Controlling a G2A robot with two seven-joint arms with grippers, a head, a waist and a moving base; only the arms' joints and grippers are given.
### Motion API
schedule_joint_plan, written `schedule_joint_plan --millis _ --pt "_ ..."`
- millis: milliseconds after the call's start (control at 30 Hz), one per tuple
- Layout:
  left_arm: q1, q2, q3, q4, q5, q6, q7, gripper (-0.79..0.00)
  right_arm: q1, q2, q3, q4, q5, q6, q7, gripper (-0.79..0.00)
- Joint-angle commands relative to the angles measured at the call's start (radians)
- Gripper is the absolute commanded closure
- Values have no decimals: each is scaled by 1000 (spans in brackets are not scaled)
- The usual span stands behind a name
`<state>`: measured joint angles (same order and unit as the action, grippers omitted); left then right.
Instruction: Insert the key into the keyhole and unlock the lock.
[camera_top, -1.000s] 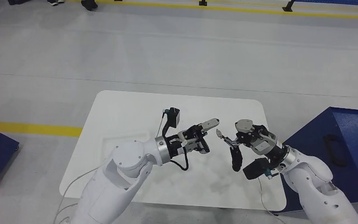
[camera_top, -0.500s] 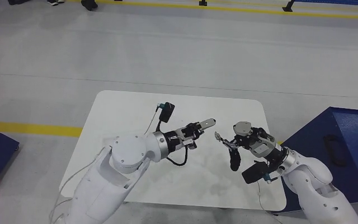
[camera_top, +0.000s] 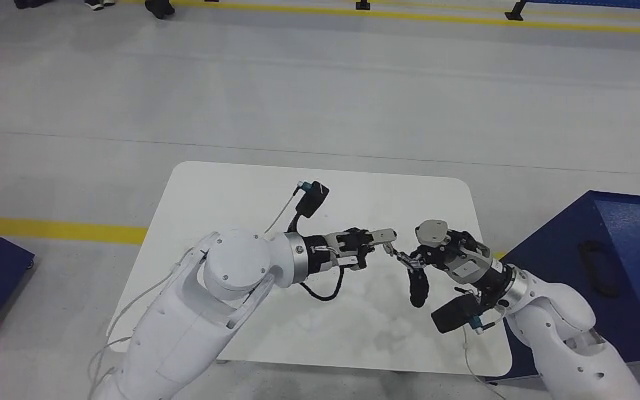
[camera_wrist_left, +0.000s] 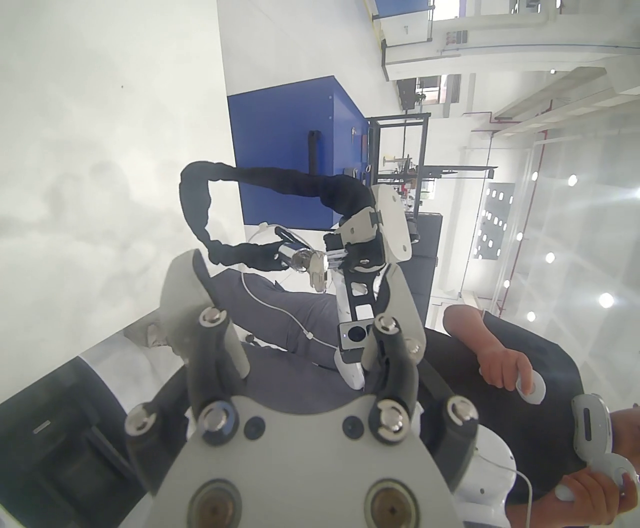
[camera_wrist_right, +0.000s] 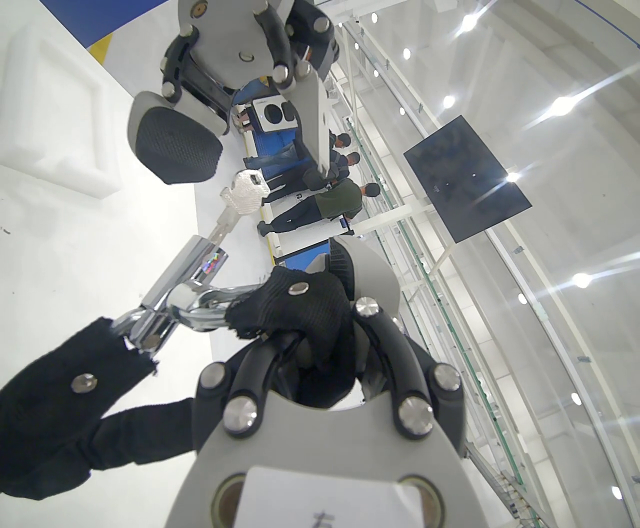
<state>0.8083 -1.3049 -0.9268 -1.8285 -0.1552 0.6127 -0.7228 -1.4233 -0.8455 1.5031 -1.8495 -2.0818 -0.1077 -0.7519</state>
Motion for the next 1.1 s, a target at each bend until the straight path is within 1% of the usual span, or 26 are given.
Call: schedule_joint_plan --millis 0,33,100,200,233,267,333,367,700,867,1067 --pt "-4 -2 9 3 0 -7 7 -406 1 -1 -1 0 -3 -2 -3 0" --pt "-6 -3 15 7 3 -7 10 -372 1 -1 -2 0 -6 -2 -5 0" --pt "-11 -5 20 13 2 -7 17 -351 1 -2 -3 0 -11 -2 -7 0" --pt "-15 -7 22 19 -2 -5 24 -262 2 -3 -2 2 -14 -4 -10 0" --pt "-15 -7 22 21 -4 -3 25 -172 2 -4 -1 3 -13 -4 -10 0" --pt "-15 -7 21 19 -5 -1 25 -108 2 -4 1 6 -9 -4 -10 0" --pt "-12 -6 18 13 -7 -2 24 -62 2 -6 2 9 1 -8 -8 0" --pt "-11 -6 16 11 -6 -1 23 0 3 -7 4 12 8 -10 -2 0" --pt "2 3 0 -4 4 -6 -12 0 -1 -9 3 -1 11 -19 14 0" --pt "6 11 -12 -15 23 -11 -44 0 14 -9 7 11 72 -102 -11 0" --pt "12 22 -20 -30 48 -50 -100 0 47 -7 -2 38 150 -261 -59 0"
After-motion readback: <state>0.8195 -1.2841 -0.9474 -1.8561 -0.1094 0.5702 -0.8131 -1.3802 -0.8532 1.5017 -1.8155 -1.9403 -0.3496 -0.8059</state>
